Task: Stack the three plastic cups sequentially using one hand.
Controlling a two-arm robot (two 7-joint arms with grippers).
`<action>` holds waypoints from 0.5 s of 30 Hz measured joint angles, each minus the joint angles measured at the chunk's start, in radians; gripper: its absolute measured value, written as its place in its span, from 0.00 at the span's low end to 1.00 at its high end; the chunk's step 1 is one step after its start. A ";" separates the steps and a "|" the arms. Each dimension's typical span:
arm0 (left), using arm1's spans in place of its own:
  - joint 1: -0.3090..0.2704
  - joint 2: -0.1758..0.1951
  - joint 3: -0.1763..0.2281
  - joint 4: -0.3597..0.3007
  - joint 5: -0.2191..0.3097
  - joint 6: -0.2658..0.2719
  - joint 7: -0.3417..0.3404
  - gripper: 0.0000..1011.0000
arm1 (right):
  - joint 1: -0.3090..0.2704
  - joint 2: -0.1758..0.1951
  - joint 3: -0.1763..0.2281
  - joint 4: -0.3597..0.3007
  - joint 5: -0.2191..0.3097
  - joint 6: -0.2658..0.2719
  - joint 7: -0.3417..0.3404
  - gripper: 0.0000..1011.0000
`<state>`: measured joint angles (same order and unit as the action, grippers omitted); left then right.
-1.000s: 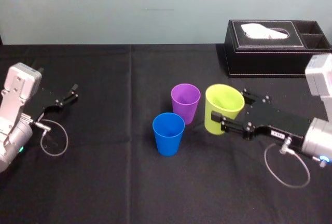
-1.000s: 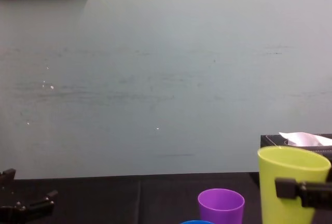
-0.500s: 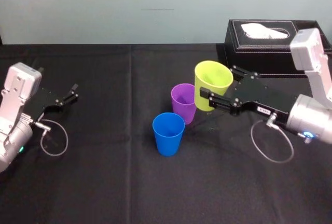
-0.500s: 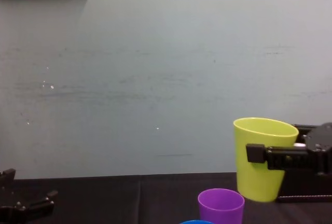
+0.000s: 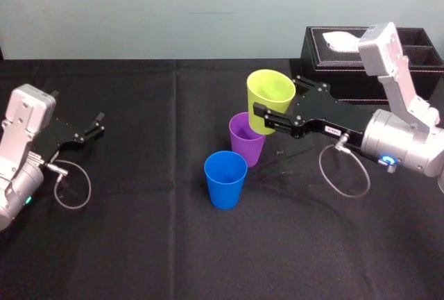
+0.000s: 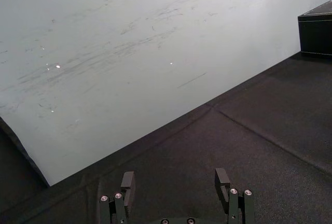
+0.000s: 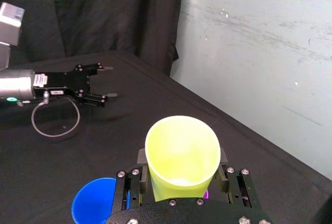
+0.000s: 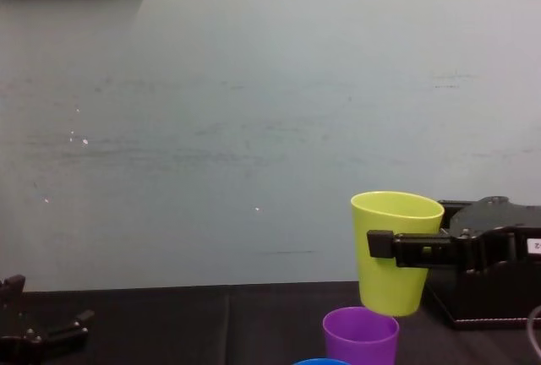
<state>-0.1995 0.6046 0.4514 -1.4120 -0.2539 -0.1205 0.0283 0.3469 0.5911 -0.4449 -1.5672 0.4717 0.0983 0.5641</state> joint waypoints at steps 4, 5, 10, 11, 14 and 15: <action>0.000 0.000 0.000 0.000 0.000 0.000 0.000 1.00 | 0.024 -0.017 -0.015 0.034 -0.008 0.004 0.003 0.73; 0.000 0.000 0.000 0.000 0.000 0.000 0.000 1.00 | 0.028 -0.020 -0.018 0.040 -0.010 0.005 0.004 0.73; 0.000 0.000 0.000 0.000 0.000 0.000 0.000 1.00 | 0.054 -0.038 -0.034 0.076 -0.020 0.008 0.010 0.73; 0.000 0.000 0.000 0.000 0.000 0.000 0.000 1.00 | 0.056 -0.040 -0.036 0.081 -0.022 0.008 0.011 0.73; 0.000 0.000 0.000 0.000 0.000 0.000 0.000 1.00 | 0.066 -0.048 -0.044 0.093 -0.027 0.009 0.013 0.73; 0.000 0.000 0.000 0.000 0.000 0.000 0.000 1.00 | 0.068 -0.049 -0.046 0.096 -0.029 0.009 0.014 0.73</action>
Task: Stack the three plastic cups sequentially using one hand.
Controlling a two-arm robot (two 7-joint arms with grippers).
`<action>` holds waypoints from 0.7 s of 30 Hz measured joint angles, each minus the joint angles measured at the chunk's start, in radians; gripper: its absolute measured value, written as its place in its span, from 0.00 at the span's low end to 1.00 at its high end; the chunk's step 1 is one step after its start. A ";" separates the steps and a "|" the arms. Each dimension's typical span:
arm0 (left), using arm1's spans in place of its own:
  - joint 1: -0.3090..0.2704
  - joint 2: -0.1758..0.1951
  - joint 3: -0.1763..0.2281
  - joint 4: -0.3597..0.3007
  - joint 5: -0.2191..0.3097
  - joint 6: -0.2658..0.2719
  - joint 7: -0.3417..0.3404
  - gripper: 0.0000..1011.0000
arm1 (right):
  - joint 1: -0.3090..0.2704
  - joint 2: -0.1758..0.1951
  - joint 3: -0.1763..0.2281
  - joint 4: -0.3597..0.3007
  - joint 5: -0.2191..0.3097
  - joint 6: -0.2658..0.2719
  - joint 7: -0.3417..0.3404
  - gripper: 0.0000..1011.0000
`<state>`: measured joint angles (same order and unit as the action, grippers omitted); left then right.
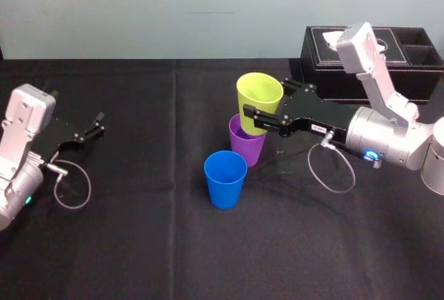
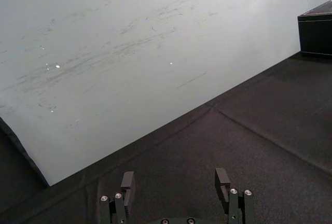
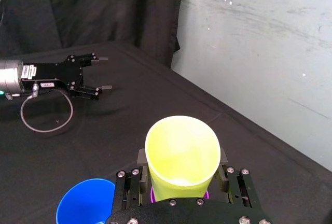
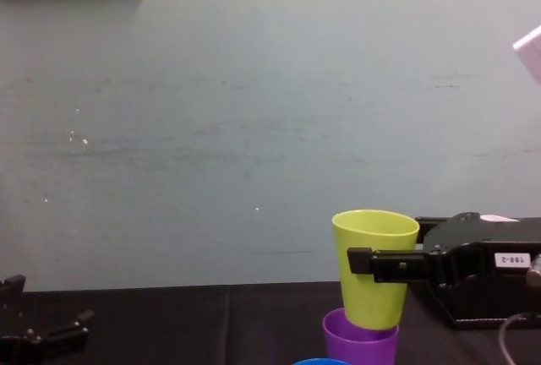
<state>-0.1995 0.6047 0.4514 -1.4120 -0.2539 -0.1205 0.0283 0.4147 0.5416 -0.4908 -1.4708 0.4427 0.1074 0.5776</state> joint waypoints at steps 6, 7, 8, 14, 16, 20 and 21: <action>0.000 0.000 0.000 0.000 0.000 0.000 0.000 1.00 | 0.015 -0.013 -0.016 0.024 -0.016 0.000 0.004 0.73; 0.000 0.000 0.000 0.000 0.000 0.000 0.000 1.00 | 0.017 -0.014 -0.018 0.026 -0.018 0.000 0.004 0.73; 0.000 0.000 0.000 0.000 0.000 0.000 0.000 1.00 | 0.017 -0.015 -0.019 0.028 -0.019 0.000 0.004 0.73; 0.000 0.000 0.000 0.000 0.000 0.000 0.000 1.00 | 0.025 -0.025 -0.028 0.052 -0.031 -0.002 0.007 0.73; 0.000 0.000 0.000 0.000 0.000 0.000 0.000 1.00 | 0.026 -0.028 -0.031 0.060 -0.035 -0.004 0.009 0.73; 0.000 0.000 0.000 0.000 0.000 0.000 0.000 1.00 | 0.026 -0.033 -0.034 0.071 -0.039 -0.009 0.012 0.73; 0.000 0.000 0.000 0.000 0.000 0.000 0.000 1.00 | 0.026 -0.033 -0.034 0.073 -0.039 -0.010 0.013 0.73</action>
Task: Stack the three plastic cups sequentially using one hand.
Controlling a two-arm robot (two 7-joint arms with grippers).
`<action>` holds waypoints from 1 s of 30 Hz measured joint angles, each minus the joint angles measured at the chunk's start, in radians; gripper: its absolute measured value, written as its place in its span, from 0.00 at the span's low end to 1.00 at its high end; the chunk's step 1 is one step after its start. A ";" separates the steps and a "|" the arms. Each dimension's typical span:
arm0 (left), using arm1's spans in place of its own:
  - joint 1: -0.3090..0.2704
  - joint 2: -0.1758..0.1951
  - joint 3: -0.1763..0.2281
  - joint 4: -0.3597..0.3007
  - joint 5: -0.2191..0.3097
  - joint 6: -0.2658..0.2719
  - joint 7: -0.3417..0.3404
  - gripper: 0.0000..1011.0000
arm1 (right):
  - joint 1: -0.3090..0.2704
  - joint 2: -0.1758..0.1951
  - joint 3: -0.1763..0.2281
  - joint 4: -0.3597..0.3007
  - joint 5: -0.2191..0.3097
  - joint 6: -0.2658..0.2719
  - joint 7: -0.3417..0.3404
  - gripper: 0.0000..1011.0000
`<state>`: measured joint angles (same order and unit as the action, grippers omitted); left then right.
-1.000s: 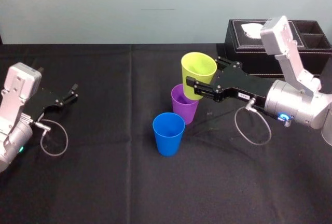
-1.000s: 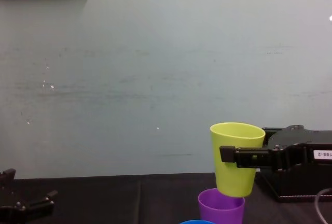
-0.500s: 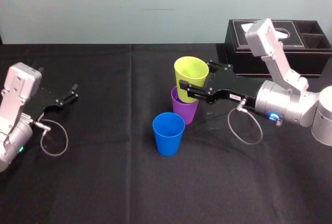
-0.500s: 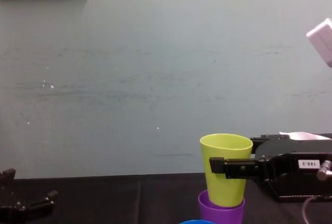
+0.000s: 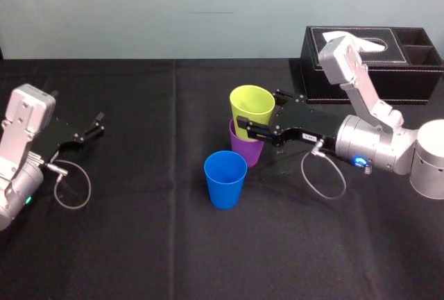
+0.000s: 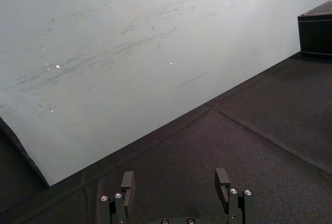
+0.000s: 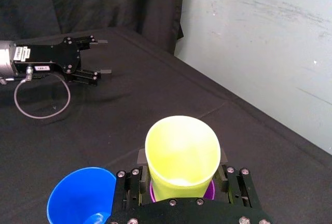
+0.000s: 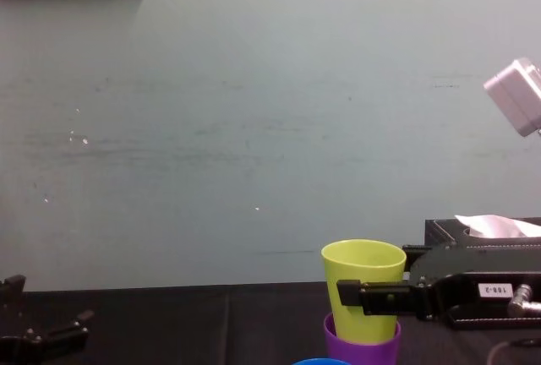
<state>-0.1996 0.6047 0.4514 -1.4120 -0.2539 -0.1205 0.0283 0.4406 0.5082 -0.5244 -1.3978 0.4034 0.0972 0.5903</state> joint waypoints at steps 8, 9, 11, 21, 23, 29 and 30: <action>0.000 0.000 0.000 0.000 0.000 0.000 0.000 1.00 | -0.002 -0.002 0.000 0.007 0.000 -0.004 0.003 0.73; 0.000 0.000 0.000 0.000 0.000 0.000 0.000 1.00 | -0.002 -0.002 0.000 0.007 0.000 -0.004 0.003 0.73; 0.000 0.000 0.000 0.000 0.000 0.000 0.000 1.00 | -0.002 -0.001 0.001 0.006 0.000 -0.004 0.003 0.73; 0.000 0.000 0.000 0.000 0.000 0.000 0.000 1.00 | -0.002 -0.001 0.001 0.003 0.001 -0.003 0.003 0.78; 0.000 0.000 0.000 0.000 0.000 0.000 0.000 1.00 | -0.002 -0.001 0.001 0.003 0.001 -0.003 0.003 0.84; 0.000 0.000 0.000 0.000 0.000 0.000 0.000 1.00 | -0.002 0.000 0.001 0.003 0.002 -0.003 0.002 0.98; 0.000 0.000 0.000 0.000 0.000 0.000 0.000 1.00 | -0.002 0.000 0.001 0.002 0.002 -0.002 0.002 0.99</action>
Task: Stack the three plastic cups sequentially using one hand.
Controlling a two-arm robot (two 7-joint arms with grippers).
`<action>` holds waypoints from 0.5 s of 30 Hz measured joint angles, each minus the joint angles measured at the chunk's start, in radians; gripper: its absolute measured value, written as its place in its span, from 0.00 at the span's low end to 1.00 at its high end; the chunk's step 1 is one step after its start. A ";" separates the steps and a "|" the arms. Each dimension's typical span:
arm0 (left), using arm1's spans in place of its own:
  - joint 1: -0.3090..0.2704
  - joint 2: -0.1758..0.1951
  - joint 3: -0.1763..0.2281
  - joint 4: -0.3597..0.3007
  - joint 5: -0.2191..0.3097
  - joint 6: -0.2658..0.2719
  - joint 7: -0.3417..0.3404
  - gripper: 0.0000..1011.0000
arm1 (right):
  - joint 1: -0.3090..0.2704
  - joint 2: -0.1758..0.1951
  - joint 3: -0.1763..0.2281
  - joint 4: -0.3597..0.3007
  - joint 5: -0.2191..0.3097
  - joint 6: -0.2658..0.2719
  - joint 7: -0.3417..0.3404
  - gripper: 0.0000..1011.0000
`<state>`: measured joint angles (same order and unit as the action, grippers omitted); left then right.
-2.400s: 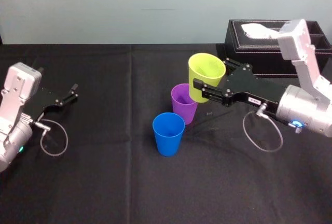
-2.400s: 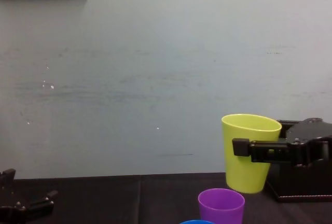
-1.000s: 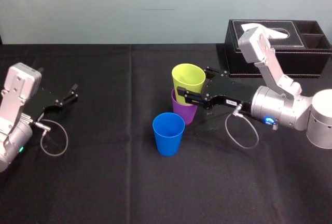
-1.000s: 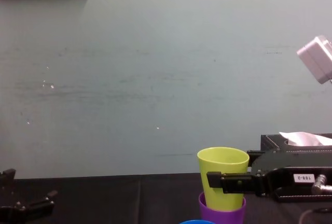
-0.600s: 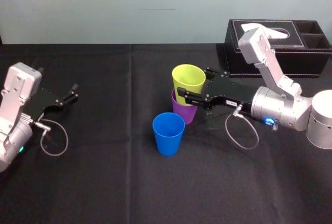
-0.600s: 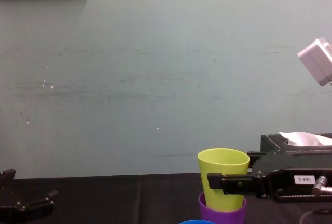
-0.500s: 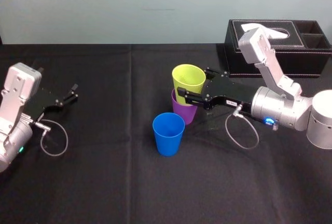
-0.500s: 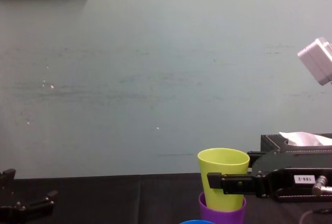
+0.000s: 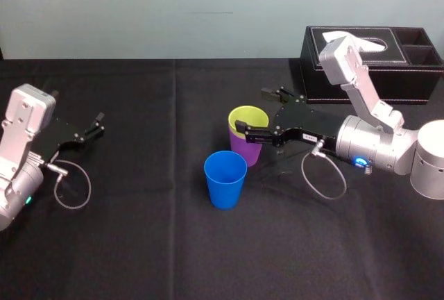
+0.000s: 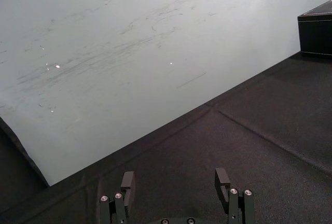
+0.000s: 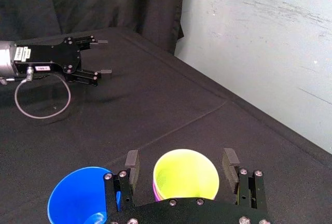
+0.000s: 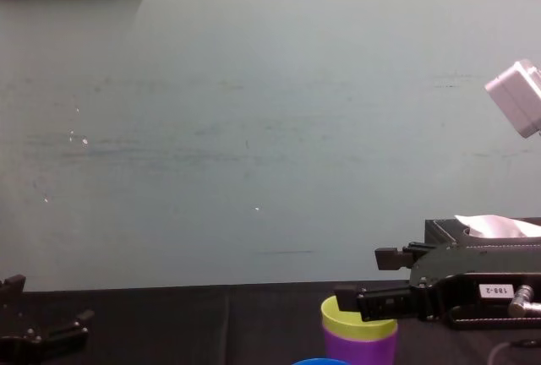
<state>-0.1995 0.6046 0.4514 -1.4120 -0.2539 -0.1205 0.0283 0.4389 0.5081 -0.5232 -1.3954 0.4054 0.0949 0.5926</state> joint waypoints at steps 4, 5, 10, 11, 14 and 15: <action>0.000 0.000 0.000 0.000 0.000 0.000 0.000 1.00 | 0.000 0.000 0.000 0.000 0.000 0.000 0.000 0.99; 0.000 0.000 0.000 0.000 0.000 0.000 0.000 1.00 | 0.000 0.000 0.000 0.000 0.000 0.000 0.000 0.99; 0.000 0.000 0.000 0.000 0.000 0.000 0.000 1.00 | 0.000 0.000 0.000 -0.001 0.000 0.000 -0.001 0.99; 0.000 0.000 0.000 0.000 0.000 0.000 0.000 1.00 | 0.000 0.000 0.000 -0.001 0.000 0.000 -0.001 0.99; 0.000 0.000 0.000 0.000 0.000 0.000 0.000 1.00 | 0.000 0.000 0.000 -0.001 0.000 0.000 -0.001 0.99; 0.000 0.000 0.000 0.000 0.000 0.000 0.000 1.00 | 0.000 0.000 0.000 -0.001 0.000 0.000 -0.001 0.99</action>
<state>-0.1995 0.6047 0.4514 -1.4120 -0.2539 -0.1205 0.0283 0.4389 0.5084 -0.5232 -1.3964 0.4053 0.0953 0.5916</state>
